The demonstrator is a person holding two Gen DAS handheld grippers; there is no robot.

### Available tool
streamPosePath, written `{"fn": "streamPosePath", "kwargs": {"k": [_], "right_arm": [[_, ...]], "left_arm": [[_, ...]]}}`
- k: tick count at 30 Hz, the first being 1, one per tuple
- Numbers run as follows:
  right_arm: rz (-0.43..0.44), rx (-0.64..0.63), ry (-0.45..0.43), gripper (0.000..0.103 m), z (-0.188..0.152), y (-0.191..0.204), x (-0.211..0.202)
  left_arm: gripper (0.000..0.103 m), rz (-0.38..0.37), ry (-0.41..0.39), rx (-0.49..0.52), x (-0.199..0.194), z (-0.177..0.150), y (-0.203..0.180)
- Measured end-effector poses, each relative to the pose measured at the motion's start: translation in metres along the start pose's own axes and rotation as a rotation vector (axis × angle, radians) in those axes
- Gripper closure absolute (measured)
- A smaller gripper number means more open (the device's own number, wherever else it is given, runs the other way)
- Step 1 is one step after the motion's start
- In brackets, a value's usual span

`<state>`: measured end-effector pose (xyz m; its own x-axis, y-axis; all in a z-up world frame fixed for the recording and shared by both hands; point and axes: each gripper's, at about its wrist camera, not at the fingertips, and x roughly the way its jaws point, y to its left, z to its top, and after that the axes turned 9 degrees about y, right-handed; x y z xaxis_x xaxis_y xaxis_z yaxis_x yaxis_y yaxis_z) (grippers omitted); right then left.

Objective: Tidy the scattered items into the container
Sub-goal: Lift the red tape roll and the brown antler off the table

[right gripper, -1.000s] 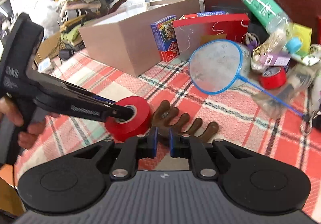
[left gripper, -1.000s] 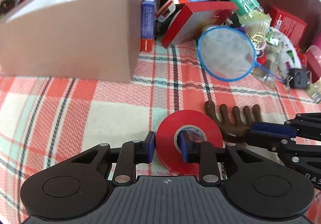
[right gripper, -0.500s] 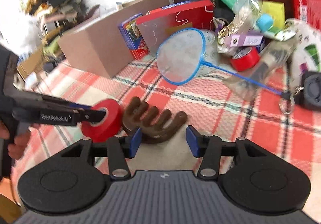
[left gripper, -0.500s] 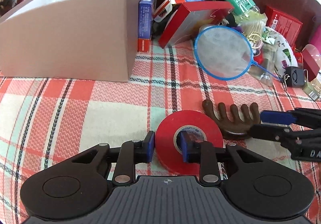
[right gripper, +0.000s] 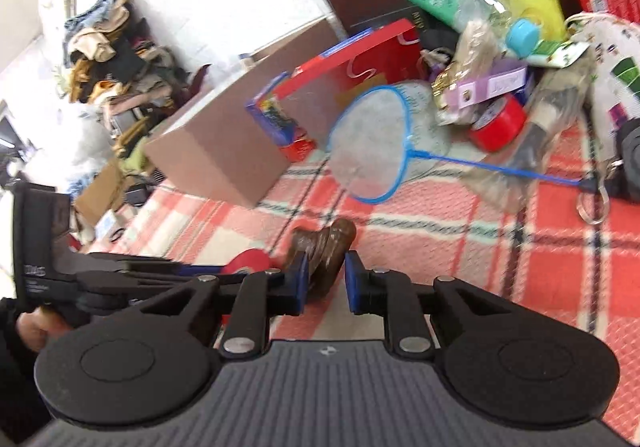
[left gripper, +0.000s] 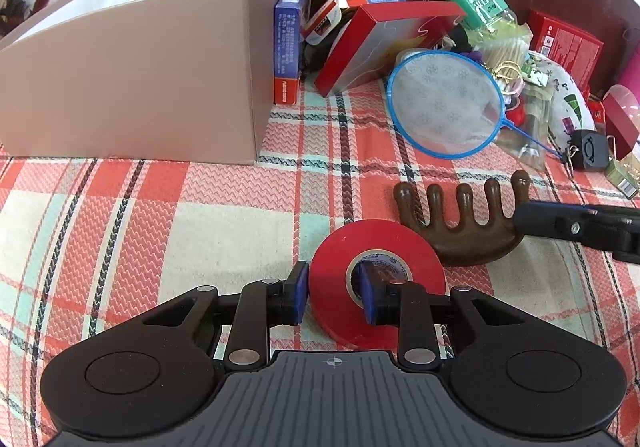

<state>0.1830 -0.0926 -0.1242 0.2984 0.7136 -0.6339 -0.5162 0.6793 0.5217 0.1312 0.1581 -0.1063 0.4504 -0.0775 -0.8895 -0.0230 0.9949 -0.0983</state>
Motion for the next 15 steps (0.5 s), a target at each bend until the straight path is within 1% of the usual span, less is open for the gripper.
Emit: {"fn": "streamPosePath", "kwargs": {"k": [4, 5, 8, 10, 11, 15], "right_arm": [[0.016, 0.002, 0.024, 0.081, 0.001, 0.005, 0.014], [0.025, 0.002, 0.028, 0.081, 0.002, 0.007, 0.017], [0.021, 0.003, 0.035, 0.079, 0.005, 0.013, 0.028], [0.013, 0.007, 0.037, 0.078, 0.007, 0.014, 0.034], [0.013, 0.013, 0.036, 0.078, 0.008, 0.014, 0.037], [-0.001, 0.005, 0.049, 0.081, 0.010, 0.017, 0.044]], "left_arm": [[0.075, 0.014, 0.001, 0.009, 0.000, 0.001, -0.003], [0.058, 0.012, 0.001, 0.011, 0.000, 0.001, -0.004], [0.055, 0.010, 0.001, 0.023, 0.003, 0.004, -0.008], [0.057, 0.027, -0.001, 0.045, 0.005, 0.004, -0.012], [0.072, 0.038, -0.004, 0.056, 0.005, 0.004, -0.014], [0.077, 0.029, 0.000, 0.042, 0.003, 0.003, -0.012]]}}
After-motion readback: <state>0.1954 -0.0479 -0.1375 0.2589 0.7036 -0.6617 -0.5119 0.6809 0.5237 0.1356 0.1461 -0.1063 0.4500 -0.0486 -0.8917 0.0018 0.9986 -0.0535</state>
